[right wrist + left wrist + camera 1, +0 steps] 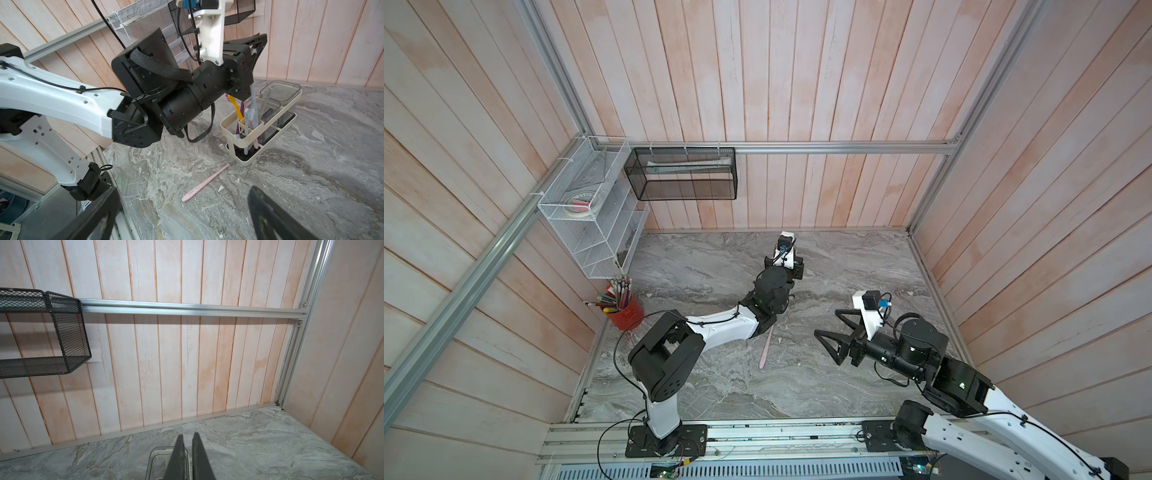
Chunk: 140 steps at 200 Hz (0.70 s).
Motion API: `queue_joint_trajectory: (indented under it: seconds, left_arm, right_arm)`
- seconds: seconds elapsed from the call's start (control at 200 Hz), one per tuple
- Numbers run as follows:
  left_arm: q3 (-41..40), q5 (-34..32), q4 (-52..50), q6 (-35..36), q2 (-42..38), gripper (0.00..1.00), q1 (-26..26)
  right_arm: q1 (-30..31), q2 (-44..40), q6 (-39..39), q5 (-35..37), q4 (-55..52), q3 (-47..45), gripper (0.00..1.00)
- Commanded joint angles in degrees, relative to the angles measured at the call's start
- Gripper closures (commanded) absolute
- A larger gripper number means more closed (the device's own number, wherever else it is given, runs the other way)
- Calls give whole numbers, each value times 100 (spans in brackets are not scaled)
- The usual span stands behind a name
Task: Place the toothbrush into the toothbrush holder
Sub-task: Place the toothbrush in the toothbrush holder.
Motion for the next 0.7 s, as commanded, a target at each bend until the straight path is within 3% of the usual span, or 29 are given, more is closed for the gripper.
queue_joint_trajectory:
  seconds: [0.0, 0.695]
  left_arm:
    - [10, 112, 184, 129, 56, 100, 31]
    - [-246, 252, 25, -36, 176, 99, 31]
  right_arm:
    - [-29, -46, -32, -130, 170, -66, 2]
    - [-29, -22, 31, -289, 277, -161, 2]
